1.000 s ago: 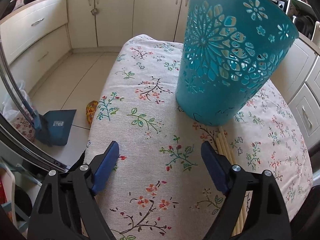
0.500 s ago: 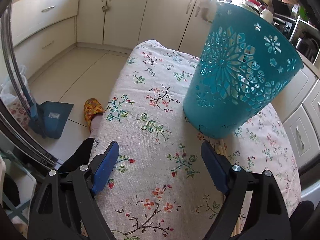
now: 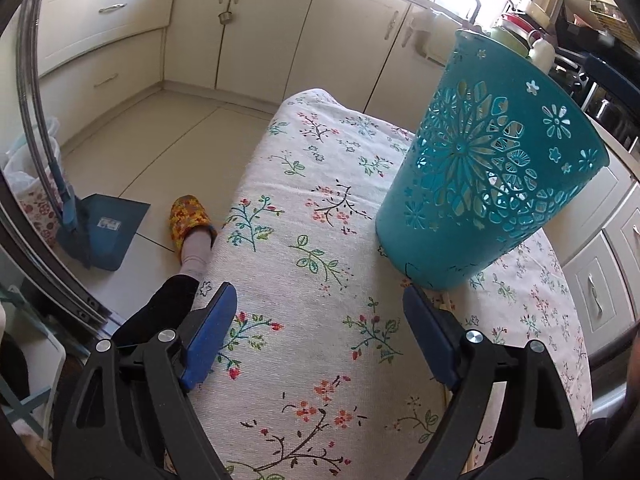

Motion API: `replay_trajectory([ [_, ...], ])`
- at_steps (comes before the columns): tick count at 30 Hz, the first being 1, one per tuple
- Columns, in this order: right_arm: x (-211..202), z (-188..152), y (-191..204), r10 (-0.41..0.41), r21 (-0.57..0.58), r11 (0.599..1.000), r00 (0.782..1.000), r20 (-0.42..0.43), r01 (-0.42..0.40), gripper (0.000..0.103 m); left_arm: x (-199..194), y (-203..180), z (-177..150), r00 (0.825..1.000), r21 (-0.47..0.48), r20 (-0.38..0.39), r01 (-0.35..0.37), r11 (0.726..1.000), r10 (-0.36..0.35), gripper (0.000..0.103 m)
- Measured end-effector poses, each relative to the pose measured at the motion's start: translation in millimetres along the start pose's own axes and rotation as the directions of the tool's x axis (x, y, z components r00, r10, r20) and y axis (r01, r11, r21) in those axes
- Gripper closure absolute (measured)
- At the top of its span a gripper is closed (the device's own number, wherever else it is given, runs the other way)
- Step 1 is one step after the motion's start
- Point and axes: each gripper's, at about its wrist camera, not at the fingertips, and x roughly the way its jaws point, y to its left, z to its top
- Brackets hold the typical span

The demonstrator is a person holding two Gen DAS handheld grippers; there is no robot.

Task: Organize utensils
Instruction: 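Lift the held chopstick with the right tool and drop it into the basket, then lower the right tool to the chopstick bundle and close on one chopstick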

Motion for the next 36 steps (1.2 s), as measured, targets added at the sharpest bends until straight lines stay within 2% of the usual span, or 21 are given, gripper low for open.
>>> replay_trajectory([
  [2,-18,-14,8,-0.005,-0.040,0.999,1.000,-0.020,0.005,0.076,0,1,0,1.000,-0.005,0.001,-0.005,1.000,0.005,0.021],
  [4,-31,-27,11,-0.017,-0.054,0.998,0.999,-0.032,0.015,0.069,0,2,0,1.000,-0.014,0.003,-0.011,1.000,0.011,0.020],
  [7,-45,-56,7,-0.062,-0.056,0.997,0.995,-0.081,0.057,0.066,-1,4,-1,1.000,-0.021,0.006,-0.017,1.000,0.017,0.020],
  [11,-42,-91,-16,-0.150,0.000,0.988,0.965,-0.217,0.153,0.066,-1,4,-1,1.000,-0.019,0.005,-0.029,0.999,0.029,0.020],
  [17,-35,-111,-30,-0.195,0.022,0.977,0.928,-0.317,0.213,0.066,-1,4,-1,0.999,-0.021,0.001,-0.039,0.999,0.039,0.019],
  [30,-33,-127,-24,-0.221,-0.035,0.974,0.902,-0.372,0.225,0.066,2,2,-1,0.999,-0.013,-0.005,-0.043,0.999,0.043,0.018],
  [36,-31,-129,-24,-0.215,-0.036,0.975,0.899,-0.382,0.218,0.066,2,1,-1,0.999,-0.013,-0.005,-0.043,0.999,0.043,0.017],
])
